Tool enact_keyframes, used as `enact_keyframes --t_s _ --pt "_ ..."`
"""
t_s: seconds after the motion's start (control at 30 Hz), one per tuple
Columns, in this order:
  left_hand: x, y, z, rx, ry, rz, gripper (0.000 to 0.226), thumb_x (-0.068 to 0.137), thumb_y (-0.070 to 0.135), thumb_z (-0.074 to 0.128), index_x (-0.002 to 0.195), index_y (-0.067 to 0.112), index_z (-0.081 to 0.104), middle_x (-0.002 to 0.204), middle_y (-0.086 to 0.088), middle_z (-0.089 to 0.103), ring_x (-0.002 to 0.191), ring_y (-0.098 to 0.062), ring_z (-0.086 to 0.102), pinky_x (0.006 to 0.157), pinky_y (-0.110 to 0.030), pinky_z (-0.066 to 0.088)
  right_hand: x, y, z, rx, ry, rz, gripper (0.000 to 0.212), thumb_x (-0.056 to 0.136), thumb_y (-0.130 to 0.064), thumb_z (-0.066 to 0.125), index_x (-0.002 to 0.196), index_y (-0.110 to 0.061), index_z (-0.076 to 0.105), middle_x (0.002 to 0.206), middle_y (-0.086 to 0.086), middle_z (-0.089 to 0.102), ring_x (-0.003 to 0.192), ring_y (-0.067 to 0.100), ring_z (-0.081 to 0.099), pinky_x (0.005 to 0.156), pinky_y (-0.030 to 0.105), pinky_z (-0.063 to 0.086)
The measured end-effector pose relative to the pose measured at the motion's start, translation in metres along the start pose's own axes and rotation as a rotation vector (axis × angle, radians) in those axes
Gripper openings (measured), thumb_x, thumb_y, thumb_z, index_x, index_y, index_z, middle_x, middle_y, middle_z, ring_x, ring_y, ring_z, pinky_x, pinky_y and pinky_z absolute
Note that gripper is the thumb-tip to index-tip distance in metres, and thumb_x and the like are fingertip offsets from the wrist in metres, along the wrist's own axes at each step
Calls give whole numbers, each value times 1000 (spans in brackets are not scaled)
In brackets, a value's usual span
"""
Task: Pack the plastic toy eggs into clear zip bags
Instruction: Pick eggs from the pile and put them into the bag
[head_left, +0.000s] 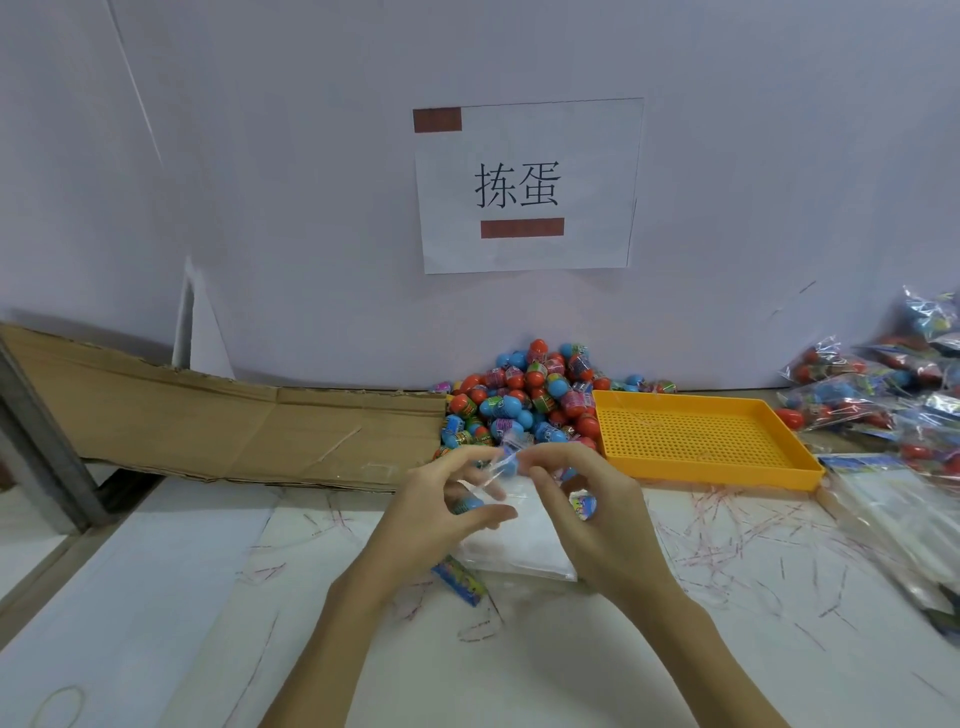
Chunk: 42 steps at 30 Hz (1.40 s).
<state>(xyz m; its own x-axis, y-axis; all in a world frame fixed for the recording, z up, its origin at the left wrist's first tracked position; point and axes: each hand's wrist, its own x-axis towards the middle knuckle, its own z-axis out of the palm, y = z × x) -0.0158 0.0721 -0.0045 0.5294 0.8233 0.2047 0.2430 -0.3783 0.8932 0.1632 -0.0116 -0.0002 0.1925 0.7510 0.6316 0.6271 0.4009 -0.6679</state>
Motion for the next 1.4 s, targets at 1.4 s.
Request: enact_keyframes --t_s 1.4 --pt "3 0 7 -176 160 -42 46 78 31 85 120 27 66 92 9 77 69 -24 77 60 -26 61 7 20 3 145 208 212 31 90 -16 76 115 -25 60 104 -14 67 97 0 65 78 14 55"
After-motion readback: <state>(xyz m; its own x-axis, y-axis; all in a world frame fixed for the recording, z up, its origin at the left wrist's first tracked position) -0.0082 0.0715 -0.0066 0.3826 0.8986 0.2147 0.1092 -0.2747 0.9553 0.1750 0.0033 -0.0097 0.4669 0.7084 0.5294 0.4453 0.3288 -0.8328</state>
